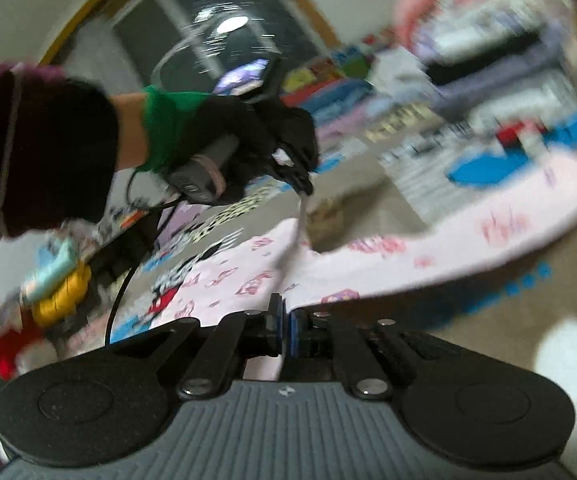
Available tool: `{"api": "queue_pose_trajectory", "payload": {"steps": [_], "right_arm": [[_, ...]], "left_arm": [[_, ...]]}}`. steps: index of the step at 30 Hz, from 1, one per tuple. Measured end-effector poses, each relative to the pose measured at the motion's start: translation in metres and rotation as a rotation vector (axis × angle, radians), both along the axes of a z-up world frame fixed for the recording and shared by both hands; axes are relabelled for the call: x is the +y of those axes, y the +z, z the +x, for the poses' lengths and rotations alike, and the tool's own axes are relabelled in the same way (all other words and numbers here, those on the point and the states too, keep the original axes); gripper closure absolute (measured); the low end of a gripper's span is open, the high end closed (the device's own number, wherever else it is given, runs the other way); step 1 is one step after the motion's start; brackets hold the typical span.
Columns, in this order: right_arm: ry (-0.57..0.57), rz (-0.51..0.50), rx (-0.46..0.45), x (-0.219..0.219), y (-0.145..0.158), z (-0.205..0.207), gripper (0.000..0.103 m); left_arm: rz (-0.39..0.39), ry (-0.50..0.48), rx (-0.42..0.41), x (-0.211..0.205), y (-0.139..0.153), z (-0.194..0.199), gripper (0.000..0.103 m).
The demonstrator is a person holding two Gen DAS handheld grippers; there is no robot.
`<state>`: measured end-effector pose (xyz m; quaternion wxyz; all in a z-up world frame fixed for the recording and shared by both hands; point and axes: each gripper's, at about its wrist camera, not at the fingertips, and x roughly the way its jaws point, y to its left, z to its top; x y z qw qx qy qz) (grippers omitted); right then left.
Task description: Fold clothes
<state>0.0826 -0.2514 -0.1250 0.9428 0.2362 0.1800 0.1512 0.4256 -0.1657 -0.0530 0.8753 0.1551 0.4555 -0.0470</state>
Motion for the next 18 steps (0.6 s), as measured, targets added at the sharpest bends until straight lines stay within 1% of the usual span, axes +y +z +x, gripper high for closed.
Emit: {"api": "queue_pose_trajectory", "payload": {"steps": [2, 4, 9, 16, 18], "right_arm": [[0.031, -0.091, -0.040, 0.013, 0.006, -0.005, 0.097], [0.058, -0.159, -0.066, 0.024, 0.009, -0.007, 0.097], [0.122, -0.288, -0.119, 0.051, 0.017, -0.011, 0.097], [0.208, -0.436, -0.136, 0.085, 0.016, -0.010, 0.097], [0.232, -0.482, -0.134, 0.093, 0.015, -0.011, 0.097]], "left_arm": [[-0.046, 0.005, -0.014, 0.015, 0.003, -0.003, 0.099], [-0.092, 0.011, -0.029, 0.030, 0.007, -0.006, 0.099], [-0.180, -0.018, -0.072, 0.061, 0.009, -0.015, 0.099], [-0.280, -0.026, -0.101, 0.095, -0.001, -0.021, 0.099], [-0.297, -0.027, -0.103, 0.102, -0.008, -0.022, 0.099]]}}
